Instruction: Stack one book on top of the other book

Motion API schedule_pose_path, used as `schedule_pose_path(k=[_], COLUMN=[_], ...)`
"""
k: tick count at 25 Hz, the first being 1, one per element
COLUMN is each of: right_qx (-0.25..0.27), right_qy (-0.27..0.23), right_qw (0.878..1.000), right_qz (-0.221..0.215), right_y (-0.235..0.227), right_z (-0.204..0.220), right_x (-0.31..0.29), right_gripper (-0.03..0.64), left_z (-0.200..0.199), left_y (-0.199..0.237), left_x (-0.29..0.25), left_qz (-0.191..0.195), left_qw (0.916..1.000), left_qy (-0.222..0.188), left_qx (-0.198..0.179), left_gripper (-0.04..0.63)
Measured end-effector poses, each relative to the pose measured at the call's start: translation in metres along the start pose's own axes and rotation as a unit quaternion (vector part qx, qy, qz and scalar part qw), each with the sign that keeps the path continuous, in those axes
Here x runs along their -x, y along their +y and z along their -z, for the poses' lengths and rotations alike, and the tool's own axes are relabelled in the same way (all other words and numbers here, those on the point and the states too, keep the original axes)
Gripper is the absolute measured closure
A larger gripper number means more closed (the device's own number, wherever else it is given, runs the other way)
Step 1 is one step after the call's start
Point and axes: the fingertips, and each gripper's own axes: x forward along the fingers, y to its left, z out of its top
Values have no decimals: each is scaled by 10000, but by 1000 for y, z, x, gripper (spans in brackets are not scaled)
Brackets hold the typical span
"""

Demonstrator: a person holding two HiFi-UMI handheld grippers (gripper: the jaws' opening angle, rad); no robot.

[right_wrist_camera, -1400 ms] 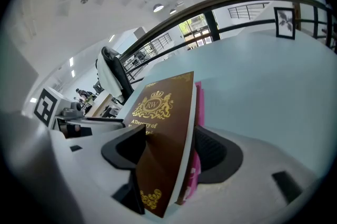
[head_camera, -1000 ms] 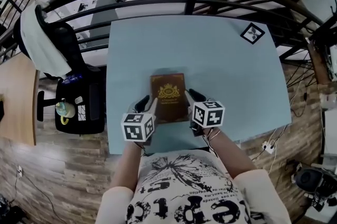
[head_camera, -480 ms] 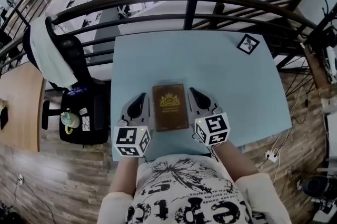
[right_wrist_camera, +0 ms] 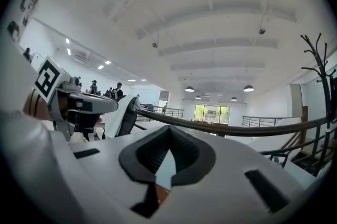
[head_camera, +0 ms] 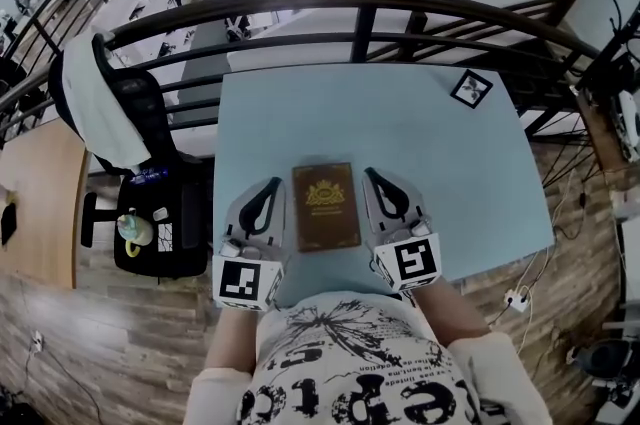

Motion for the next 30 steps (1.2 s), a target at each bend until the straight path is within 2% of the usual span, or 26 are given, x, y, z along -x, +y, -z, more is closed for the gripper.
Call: schedule_pose_path(k=[7,11,14,26,30], right_qx=[-271,-358,-356,-272,-173], right_qy=[222,318,358,360,344], right_qw=[9993,9988,9986,9990,9993], right_qz=[-138,-142,-157,9,31], right_y=[7,8,8,10,9], right_z=[11,19,20,24,22], right_x=[-3,-3,-2,6,7], right_gripper=[624,624,624,624,624], left_z=[3,19,19,18,13], left_y=[2,-2,-3,-8,-8], left_x=[0,-3,-2,6,8], left_qz=[-12,86,71,94,66], left_qw=[10000,9998,9996,9997,9992], left_qy=[25,190,275,178,348], left_qx=[-25,-3,37,116,174], left_gripper=[583,583,583,583,583])
